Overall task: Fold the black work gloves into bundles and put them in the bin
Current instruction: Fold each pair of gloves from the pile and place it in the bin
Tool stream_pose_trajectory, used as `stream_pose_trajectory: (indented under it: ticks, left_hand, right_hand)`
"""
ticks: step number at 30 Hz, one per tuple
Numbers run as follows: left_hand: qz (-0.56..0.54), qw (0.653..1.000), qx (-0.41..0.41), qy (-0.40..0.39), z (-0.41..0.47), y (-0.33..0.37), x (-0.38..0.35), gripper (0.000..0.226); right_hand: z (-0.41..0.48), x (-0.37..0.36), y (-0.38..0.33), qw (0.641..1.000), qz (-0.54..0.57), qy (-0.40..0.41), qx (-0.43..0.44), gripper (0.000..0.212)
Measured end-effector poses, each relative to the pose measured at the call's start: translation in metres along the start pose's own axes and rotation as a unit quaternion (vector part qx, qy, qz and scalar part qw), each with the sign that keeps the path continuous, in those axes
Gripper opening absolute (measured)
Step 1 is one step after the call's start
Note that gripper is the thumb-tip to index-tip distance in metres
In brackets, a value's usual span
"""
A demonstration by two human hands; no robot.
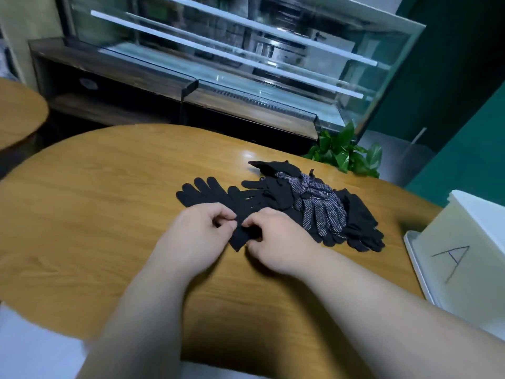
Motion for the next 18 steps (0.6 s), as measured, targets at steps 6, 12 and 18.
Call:
stream_pose_trajectory:
  ticks: [6, 12, 18]
  left_hand:
    - [-0.029, 1.0, -0.007, -0.003, 0.005, -0.001, 0.002, 0.015]
    - [-0.036, 0.999, -0.022, -0.006, 0.004, 0.002, -0.001, 0.018]
    - [-0.032, 0.999, -0.033, -0.01, 0.0, 0.004, -0.003, 0.016]
  right_hand:
    - [0.018, -0.009, -0.007, 0.998, -0.062, 0.001, 0.014, 0.035]
    - [0.004, -0.012, -0.009, 0.995, -0.086, 0.013, 0.044, 0.025]
    - [-0.042, -0.008, -0.01, 0.993, -0.098, 0.007, 0.06, 0.026]
Point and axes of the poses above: each hand's wrist, its own z-axis towards the middle knuckle, its own x-axis out of the back of the hand, y = z × x, the point moved 1 cm from there along z, towards the middle knuckle, and after that the axes turned 12 degrees about -z, right-handed, at the moved point
